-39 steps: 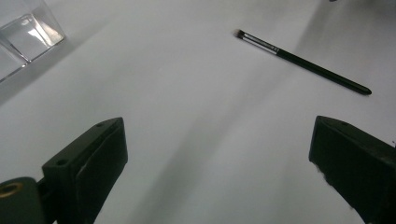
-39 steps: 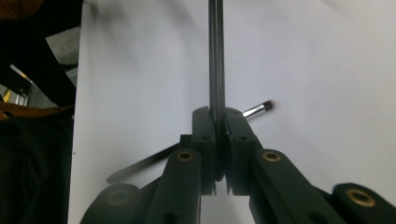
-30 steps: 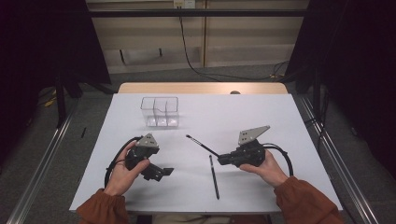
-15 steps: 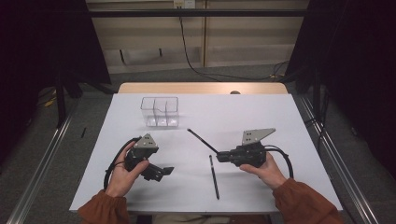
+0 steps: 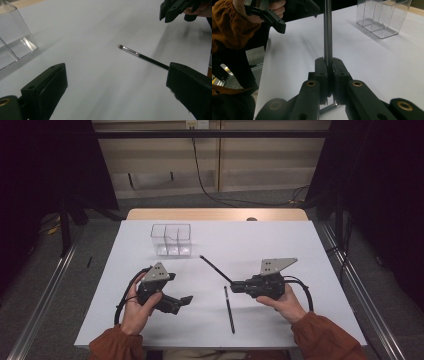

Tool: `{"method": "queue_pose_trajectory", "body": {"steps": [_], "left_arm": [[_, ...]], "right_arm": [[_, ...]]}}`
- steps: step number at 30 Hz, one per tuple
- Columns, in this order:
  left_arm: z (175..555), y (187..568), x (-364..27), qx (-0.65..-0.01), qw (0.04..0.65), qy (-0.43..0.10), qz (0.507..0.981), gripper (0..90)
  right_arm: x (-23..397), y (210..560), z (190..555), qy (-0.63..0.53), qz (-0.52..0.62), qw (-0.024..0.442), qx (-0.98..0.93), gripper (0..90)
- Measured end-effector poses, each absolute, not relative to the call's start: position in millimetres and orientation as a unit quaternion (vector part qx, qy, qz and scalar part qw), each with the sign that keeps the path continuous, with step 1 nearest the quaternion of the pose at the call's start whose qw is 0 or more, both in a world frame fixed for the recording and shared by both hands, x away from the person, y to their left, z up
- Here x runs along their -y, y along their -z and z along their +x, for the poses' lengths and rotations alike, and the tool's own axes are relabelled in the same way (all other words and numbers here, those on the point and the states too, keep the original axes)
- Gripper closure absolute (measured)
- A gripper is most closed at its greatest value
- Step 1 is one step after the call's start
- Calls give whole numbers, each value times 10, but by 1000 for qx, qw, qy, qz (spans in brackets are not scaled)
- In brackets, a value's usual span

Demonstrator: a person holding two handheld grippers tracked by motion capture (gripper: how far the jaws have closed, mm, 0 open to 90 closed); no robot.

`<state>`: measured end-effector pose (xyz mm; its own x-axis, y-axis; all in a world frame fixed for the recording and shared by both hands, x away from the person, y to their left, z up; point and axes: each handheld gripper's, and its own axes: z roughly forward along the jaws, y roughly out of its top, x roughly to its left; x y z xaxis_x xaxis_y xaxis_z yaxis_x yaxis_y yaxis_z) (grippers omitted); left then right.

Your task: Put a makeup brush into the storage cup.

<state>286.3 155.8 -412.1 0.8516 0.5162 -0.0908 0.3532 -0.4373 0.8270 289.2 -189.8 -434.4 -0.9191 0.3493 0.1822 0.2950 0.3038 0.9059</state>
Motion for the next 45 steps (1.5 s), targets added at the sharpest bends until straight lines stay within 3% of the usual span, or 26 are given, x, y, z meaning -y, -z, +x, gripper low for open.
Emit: {"method": "queue_pose_trajectory", "body": {"steps": [18, 33, 42, 45], "left_arm": [[2901, 3998, -1254, -246, 557, -72, 790, 26], [2958, 3948, -951, -228, 577, -83, 780, 33], [3001, 3930, -866, -237, 584, -85, 771, 84], [2981, 3915, -872, -234, 588, -93, 769, 191]], "right_arm": [[1880, 4338, 2887, -566, 195, 27, -800, 844], [1882, 4335, 2885, -572, 192, 27, -797, 844], [1884, 4342, 2890, -572, 194, 29, -797, 844], [1884, 4341, 2888, -572, 194, 27, -797, 844]]}}
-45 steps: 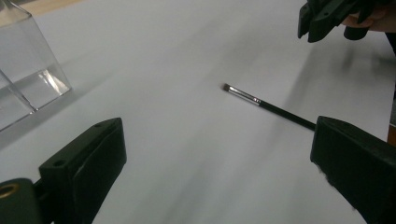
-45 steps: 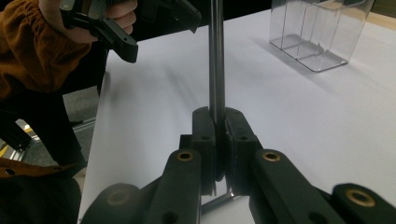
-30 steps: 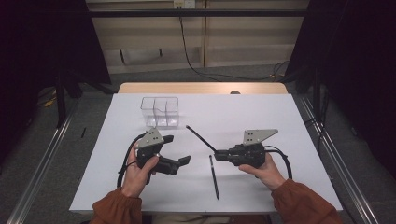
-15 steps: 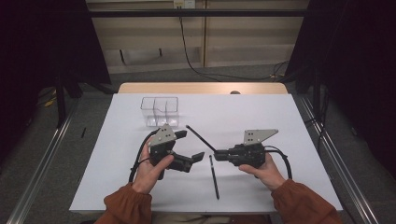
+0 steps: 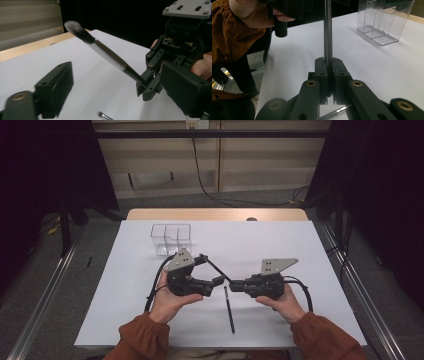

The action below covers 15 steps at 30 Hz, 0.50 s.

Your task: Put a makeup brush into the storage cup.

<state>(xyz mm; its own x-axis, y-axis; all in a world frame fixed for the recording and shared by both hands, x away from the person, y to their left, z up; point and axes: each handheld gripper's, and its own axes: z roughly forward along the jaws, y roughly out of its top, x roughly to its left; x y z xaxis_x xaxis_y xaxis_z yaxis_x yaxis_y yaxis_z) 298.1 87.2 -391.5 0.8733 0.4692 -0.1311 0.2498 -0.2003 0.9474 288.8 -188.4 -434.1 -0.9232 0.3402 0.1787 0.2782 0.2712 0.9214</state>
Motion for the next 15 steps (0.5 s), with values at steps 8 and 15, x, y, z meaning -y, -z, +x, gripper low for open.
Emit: {"method": "queue_pose_trajectory", "body": {"steps": [8, 15], "left_arm": [[2959, 3931, -891, -246, 596, -69, 761, 455], [2980, 3914, -957, -263, 611, -64, 744, 622]], "right_arm": [[1866, 4356, 2883, -570, 193, 25, -798, 844], [1865, 4383, 2890, -570, 196, 23, -798, 844]]}}
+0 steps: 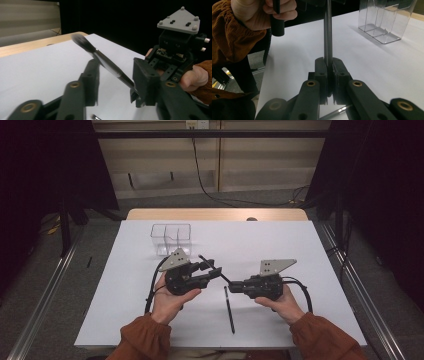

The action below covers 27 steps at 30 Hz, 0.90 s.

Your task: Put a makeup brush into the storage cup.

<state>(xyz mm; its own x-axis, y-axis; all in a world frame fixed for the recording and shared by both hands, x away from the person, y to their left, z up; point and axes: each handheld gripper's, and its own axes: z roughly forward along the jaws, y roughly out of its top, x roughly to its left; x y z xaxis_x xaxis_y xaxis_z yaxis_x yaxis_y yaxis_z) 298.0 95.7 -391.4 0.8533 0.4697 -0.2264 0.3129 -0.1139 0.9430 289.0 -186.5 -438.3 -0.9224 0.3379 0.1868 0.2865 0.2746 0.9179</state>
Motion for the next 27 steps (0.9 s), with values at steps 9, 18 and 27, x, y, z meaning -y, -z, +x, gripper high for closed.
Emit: {"method": "queue_pose_trajectory", "body": {"steps": [9, 18, 27], "left_arm": [[2980, 3900, -976, -249, 614, -55, 747, 695], [2965, 3844, -938, -238, 623, -16, 745, 792], [2949, 3820, -928, -230, 629, 8, 743, 833]], "right_arm": [[1838, 4400, 2894, -560, 188, 26, -806, 844], [1787, 4426, 2871, -552, 174, 23, -815, 843], [1773, 4434, 2868, -555, 175, 19, -813, 831]]}}
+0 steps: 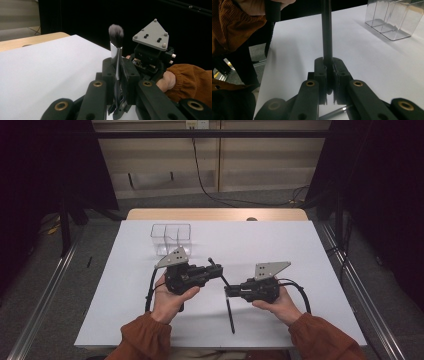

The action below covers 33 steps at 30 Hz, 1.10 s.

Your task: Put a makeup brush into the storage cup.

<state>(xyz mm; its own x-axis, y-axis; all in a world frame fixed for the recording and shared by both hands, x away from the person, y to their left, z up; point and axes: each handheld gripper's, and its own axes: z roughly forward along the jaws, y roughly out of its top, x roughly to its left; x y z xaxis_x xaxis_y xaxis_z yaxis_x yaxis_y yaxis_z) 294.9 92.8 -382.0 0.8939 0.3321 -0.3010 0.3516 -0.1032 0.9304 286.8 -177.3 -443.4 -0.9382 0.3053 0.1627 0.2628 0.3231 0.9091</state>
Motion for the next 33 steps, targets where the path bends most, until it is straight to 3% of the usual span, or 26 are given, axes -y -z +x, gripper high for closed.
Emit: {"method": "queue_pose_trajectory", "body": {"steps": [16, 26, 33], "left_arm": [[2914, 3801, -914, -225, 629, 1, 744, 840], [2936, 3813, -933, -230, 621, -9, 749, 840], [2942, 3820, -947, -232, 620, -10, 749, 840]], "right_arm": [[1791, 4420, 2870, -557, 182, 22, -810, 777], [1806, 4403, 2876, -557, 203, 30, -805, 568], [1809, 4380, 2853, -560, 205, 51, -801, 351]]}}
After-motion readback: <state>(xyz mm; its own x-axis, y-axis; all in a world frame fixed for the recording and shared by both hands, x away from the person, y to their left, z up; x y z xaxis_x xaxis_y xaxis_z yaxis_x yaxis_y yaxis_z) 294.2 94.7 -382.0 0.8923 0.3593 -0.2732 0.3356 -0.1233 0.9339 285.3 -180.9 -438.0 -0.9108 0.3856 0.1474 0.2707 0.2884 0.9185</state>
